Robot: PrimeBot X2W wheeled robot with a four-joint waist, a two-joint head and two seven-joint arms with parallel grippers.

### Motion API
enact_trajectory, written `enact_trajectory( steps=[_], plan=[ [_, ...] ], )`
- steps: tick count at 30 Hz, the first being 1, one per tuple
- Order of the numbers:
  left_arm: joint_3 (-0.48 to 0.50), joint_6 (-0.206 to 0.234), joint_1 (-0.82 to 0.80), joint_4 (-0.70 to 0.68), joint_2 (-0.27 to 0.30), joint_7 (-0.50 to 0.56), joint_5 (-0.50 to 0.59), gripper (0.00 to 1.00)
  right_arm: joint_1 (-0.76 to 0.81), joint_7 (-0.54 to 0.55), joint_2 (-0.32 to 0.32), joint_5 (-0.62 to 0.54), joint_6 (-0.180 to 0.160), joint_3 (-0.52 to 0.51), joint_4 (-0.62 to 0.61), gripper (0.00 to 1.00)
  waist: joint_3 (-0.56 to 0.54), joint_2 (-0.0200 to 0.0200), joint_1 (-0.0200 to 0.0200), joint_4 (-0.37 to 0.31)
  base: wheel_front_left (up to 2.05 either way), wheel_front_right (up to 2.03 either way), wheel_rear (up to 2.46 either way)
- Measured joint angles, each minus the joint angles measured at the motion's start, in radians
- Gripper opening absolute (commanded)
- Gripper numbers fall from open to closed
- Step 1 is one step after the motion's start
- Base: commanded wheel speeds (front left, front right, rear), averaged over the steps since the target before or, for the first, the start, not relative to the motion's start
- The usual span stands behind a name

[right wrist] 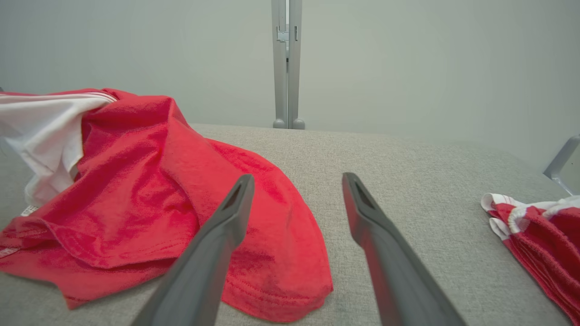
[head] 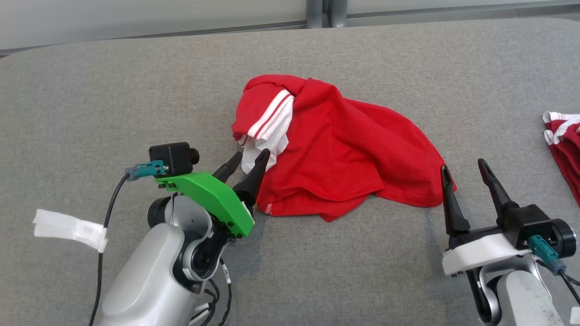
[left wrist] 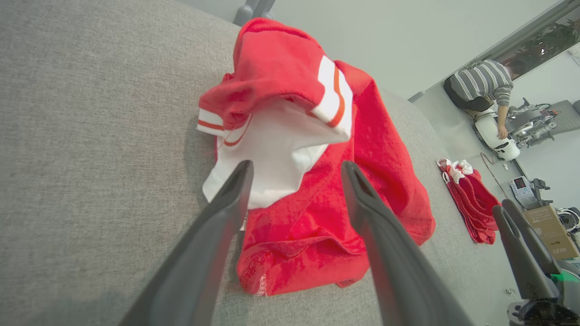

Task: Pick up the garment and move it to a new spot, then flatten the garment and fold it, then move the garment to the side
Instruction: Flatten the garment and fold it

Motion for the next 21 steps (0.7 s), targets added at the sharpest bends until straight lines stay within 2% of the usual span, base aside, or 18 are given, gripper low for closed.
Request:
enact_trajectory(
  steps=[6, 7, 8, 9, 13, 21],
  plan=[
    [0.001, -0.007, -0.057, 0.035, -0.024, -0.008, 0.003, 1.00, -0.009, 0.000, 0.000, -0.001, 0.000, -0.009, -0.006, 1.00, 0.029, 0.0000, 0.0000, -0.051, 0.00, 0.00, 0.00],
    [0.001, -0.008, -0.062, 0.046, -0.023, -0.008, 0.003, 0.87, -0.009, 0.000, 0.000, 0.001, 0.000, -0.009, -0.007, 1.00, 0.034, 0.0000, 0.0000, -0.065, 0.00, 0.00, 0.00],
    [0.003, -0.009, -0.065, 0.052, -0.023, -0.009, 0.003, 0.10, -0.009, 0.000, 0.000, 0.003, 0.000, -0.008, -0.007, 1.00, 0.036, 0.0000, 0.0000, -0.072, 0.00, 0.00, 0.00],
    [0.005, -0.011, -0.069, 0.056, -0.022, -0.011, 0.003, 0.00, -0.009, 0.000, -0.001, 0.007, 0.000, -0.009, -0.007, 1.00, 0.038, 0.0000, 0.0000, -0.078, 0.00, 0.00, 0.00],
    [0.015, -0.043, -0.078, 0.055, -0.011, 0.005, -0.022, 0.00, -0.009, 0.000, 0.000, 0.019, 0.000, -0.009, -0.007, 1.00, 0.040, 0.0000, 0.0000, -0.098, 0.00, 0.00, 0.00],
    [0.074, -0.046, -0.121, -0.046, 0.023, 0.067, -0.097, 0.00, -0.005, 0.000, 0.000, 0.031, 0.000, -0.022, -0.006, 1.00, 0.021, 0.0000, 0.0000, -0.095, 0.00, 0.00, 0.00]
  ],
)
